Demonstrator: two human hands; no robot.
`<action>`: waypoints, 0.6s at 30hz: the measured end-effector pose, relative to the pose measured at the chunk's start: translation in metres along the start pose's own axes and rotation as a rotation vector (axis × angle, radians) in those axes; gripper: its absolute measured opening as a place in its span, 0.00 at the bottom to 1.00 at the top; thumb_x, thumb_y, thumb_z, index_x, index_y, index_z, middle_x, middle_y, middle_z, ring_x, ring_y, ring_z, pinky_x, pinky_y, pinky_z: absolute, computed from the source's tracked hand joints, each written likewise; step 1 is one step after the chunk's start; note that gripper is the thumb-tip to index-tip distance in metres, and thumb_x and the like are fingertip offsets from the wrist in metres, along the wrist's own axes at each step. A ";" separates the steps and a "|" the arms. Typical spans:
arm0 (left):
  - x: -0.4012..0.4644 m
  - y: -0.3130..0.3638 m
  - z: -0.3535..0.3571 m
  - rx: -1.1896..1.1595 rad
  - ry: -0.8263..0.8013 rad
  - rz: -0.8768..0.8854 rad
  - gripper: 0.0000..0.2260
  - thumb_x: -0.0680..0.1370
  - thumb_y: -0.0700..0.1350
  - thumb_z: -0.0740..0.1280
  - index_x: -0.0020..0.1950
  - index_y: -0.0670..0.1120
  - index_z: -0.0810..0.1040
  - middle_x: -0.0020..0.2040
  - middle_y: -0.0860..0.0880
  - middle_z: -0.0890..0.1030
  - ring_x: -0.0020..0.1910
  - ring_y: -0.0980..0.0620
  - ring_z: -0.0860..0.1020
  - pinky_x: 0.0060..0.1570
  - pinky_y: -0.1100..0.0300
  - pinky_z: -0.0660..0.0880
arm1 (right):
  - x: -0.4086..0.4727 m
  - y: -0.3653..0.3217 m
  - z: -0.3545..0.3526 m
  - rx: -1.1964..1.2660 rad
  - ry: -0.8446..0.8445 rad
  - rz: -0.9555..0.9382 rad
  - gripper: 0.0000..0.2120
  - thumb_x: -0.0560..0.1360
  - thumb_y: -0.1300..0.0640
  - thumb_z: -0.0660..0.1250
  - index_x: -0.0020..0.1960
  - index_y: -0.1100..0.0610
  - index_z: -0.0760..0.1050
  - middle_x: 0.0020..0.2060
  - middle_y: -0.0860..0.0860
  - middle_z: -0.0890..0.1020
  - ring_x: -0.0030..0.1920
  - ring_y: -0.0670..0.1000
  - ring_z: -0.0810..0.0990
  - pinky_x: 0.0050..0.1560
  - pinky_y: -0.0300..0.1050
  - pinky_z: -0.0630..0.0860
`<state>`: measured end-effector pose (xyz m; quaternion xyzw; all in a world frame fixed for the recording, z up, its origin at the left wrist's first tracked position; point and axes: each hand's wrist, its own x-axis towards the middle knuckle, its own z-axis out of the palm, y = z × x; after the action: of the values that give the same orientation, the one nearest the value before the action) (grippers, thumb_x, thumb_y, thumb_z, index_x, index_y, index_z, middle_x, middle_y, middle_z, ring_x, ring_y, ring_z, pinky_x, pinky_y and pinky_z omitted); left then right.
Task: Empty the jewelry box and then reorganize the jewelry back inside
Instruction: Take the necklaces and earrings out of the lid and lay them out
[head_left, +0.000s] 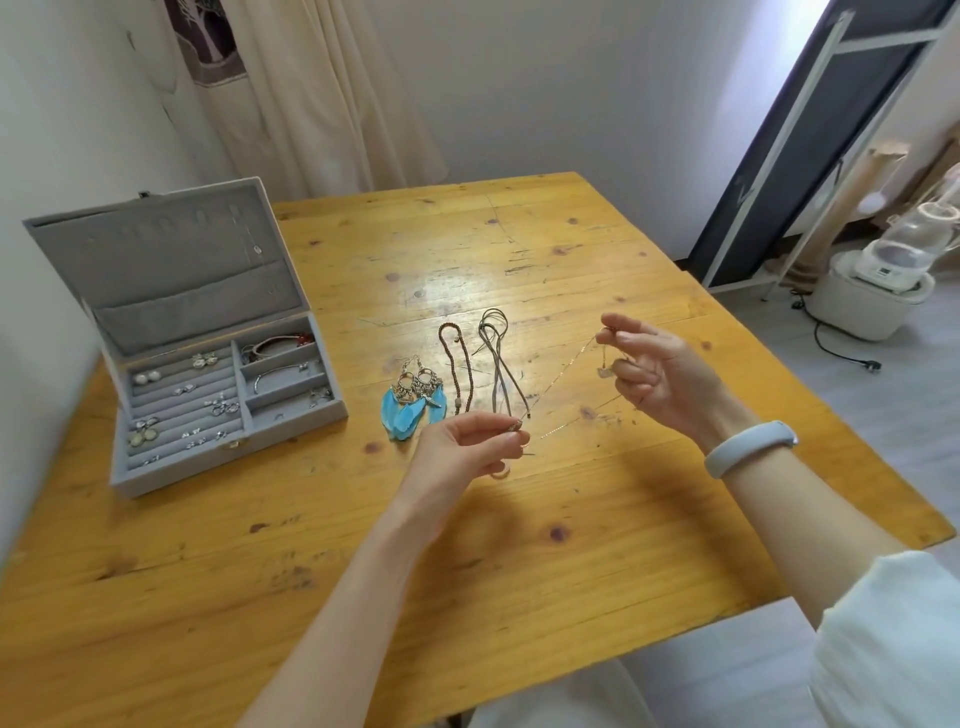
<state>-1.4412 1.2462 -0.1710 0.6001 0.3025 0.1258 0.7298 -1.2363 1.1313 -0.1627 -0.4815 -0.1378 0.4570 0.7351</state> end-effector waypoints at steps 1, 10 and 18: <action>0.001 -0.001 0.001 0.025 0.029 -0.005 0.04 0.72 0.37 0.70 0.45 0.44 0.81 0.43 0.47 0.84 0.43 0.52 0.81 0.45 0.60 0.77 | 0.001 -0.002 0.001 0.004 0.032 -0.023 0.09 0.74 0.66 0.58 0.48 0.57 0.74 0.37 0.51 0.77 0.21 0.42 0.63 0.20 0.31 0.63; 0.010 -0.004 0.026 0.379 0.184 0.143 0.08 0.73 0.38 0.66 0.49 0.49 0.79 0.38 0.50 0.79 0.37 0.55 0.75 0.39 0.61 0.74 | 0.025 -0.009 -0.001 -0.883 0.215 -0.135 0.10 0.75 0.68 0.58 0.52 0.62 0.75 0.38 0.53 0.79 0.30 0.48 0.72 0.26 0.34 0.73; 0.022 -0.008 0.035 0.785 0.115 0.413 0.11 0.76 0.45 0.65 0.57 0.48 0.78 0.37 0.55 0.77 0.35 0.65 0.72 0.41 0.78 0.66 | 0.076 -0.010 -0.011 -1.264 0.147 -0.215 0.07 0.75 0.67 0.61 0.50 0.64 0.76 0.36 0.53 0.79 0.29 0.49 0.76 0.27 0.31 0.74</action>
<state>-1.4050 1.2282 -0.1818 0.8715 0.2413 0.1778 0.3881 -1.1817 1.1849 -0.1780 -0.8353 -0.3771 0.1773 0.3586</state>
